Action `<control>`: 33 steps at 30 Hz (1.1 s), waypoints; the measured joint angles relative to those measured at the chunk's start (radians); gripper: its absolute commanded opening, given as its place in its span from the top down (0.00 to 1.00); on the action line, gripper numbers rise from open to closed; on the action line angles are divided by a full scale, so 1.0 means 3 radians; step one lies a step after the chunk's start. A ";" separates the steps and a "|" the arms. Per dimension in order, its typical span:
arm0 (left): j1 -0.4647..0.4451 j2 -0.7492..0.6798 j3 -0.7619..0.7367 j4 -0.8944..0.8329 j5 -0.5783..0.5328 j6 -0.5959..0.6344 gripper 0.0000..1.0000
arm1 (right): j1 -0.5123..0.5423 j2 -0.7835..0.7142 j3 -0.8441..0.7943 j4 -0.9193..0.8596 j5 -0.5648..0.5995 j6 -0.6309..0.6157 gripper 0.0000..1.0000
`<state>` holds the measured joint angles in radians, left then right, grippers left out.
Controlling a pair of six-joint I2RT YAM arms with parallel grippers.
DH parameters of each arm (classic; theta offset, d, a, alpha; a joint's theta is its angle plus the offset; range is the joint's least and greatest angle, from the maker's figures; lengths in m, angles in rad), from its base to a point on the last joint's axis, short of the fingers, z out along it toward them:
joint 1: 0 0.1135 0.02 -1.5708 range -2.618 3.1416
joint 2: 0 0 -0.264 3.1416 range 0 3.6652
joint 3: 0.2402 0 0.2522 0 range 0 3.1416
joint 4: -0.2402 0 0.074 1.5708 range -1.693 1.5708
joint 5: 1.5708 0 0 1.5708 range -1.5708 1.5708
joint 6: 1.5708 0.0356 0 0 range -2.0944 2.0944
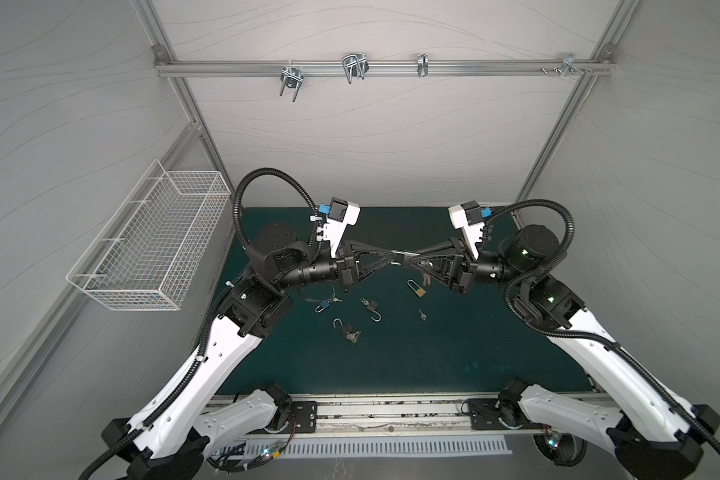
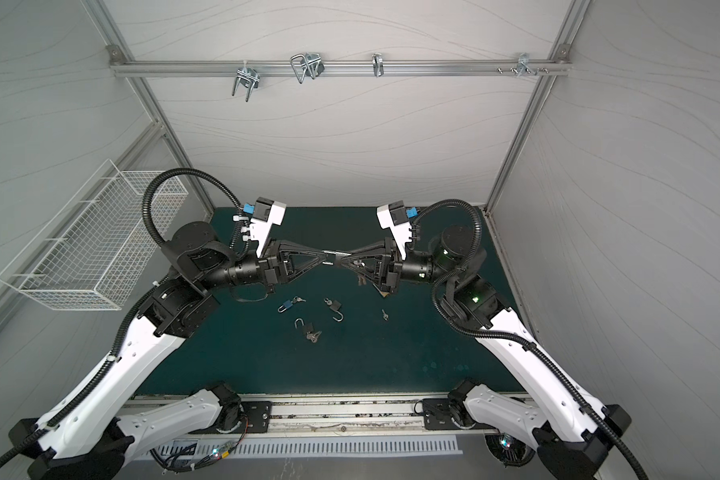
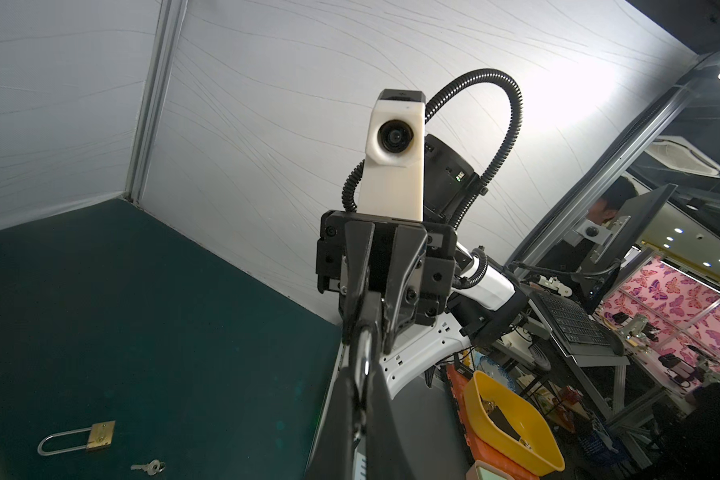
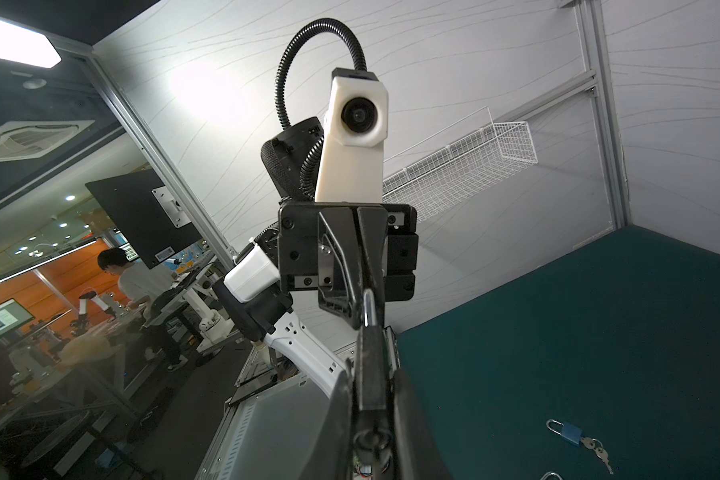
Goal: Lock with the key
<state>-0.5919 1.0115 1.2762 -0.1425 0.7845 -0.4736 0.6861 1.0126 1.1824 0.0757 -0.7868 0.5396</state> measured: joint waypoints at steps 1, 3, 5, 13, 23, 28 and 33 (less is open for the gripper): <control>0.0000 -0.0005 0.0000 -0.0001 -0.0003 0.0003 1.00 | 0.0000 0.0000 0.0010 -0.0005 -0.0011 0.0014 1.00; -0.0004 -0.0017 0.0000 0.0001 -0.0001 0.0009 1.00 | 0.0004 0.0005 0.0058 -0.0061 -0.0042 0.0046 1.00; -0.0010 -0.0025 0.0000 0.0013 0.0005 0.0022 1.00 | 0.0004 0.0037 0.0169 -0.0200 -0.0086 0.0070 1.00; -0.0010 -0.0043 0.0004 0.0006 0.0020 0.0094 1.00 | 0.0003 0.0154 0.0387 -0.0463 -0.0253 0.0221 1.00; -0.0125 -0.0033 -0.0006 0.0018 -0.0011 0.0020 1.00 | 0.0067 0.0153 0.0443 -0.0631 -0.0109 -0.0080 1.00; -0.0195 -0.0025 -0.0018 0.0098 -0.0075 0.0000 1.00 | 0.0107 0.0154 0.0482 -0.0650 -0.0078 -0.0135 1.00; -0.0259 -0.0018 -0.0043 0.0202 -0.0108 -0.0008 1.00 | 0.0132 0.0159 0.0512 -0.0652 -0.0071 -0.0131 1.00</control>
<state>-0.6697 1.0061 1.2633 -0.0818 0.7521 -0.4759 0.7258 1.0603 1.3361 -0.1200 -0.8082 0.5003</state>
